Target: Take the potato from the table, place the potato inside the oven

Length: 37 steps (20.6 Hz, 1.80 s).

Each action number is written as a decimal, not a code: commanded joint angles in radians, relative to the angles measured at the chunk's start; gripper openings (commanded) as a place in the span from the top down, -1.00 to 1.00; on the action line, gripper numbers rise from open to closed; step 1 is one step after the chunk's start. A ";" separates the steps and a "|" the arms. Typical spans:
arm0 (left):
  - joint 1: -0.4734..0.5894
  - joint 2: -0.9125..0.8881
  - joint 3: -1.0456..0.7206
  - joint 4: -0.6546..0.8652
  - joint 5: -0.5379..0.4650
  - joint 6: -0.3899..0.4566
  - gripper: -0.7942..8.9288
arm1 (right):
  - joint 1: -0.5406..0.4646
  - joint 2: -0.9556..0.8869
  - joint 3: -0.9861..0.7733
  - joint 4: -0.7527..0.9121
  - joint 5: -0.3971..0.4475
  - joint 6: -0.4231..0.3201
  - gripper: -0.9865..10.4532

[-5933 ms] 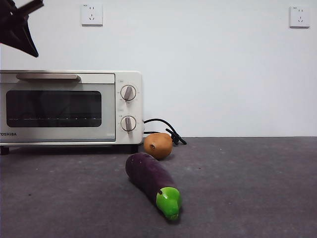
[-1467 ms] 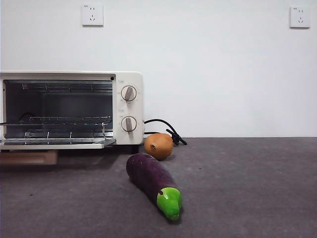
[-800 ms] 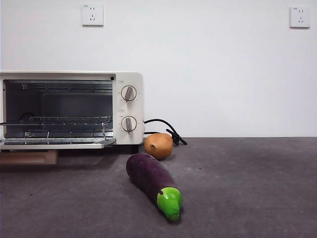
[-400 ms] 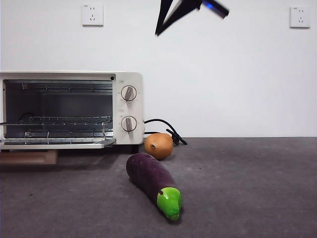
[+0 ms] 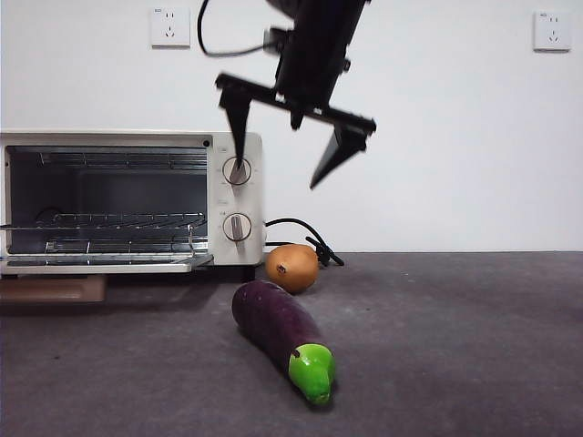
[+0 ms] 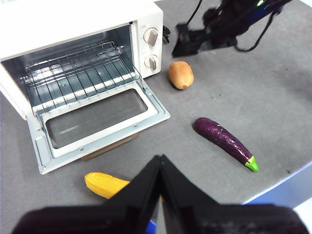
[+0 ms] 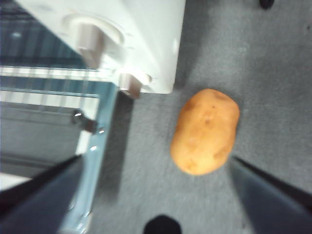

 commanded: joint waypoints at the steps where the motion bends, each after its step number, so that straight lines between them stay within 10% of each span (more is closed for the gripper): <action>1: -0.003 -0.006 -0.001 0.005 -0.003 -0.010 0.85 | -0.009 0.049 0.005 0.018 0.024 -0.002 -0.18; 22: -0.004 -0.003 -0.001 0.005 -0.003 0.024 0.85 | -0.055 0.245 0.005 0.111 0.042 0.050 -0.13; 26: -0.004 0.003 -0.001 0.005 -0.007 0.034 0.85 | -0.053 0.263 0.005 0.102 0.040 0.050 0.19; 29: -0.004 0.006 -0.001 0.005 -0.010 0.035 0.85 | -0.052 0.263 0.005 0.106 0.043 0.050 0.86; 37: -0.004 0.010 -0.001 0.005 -0.009 0.042 0.85 | -0.046 0.254 0.161 -0.144 0.037 0.035 0.82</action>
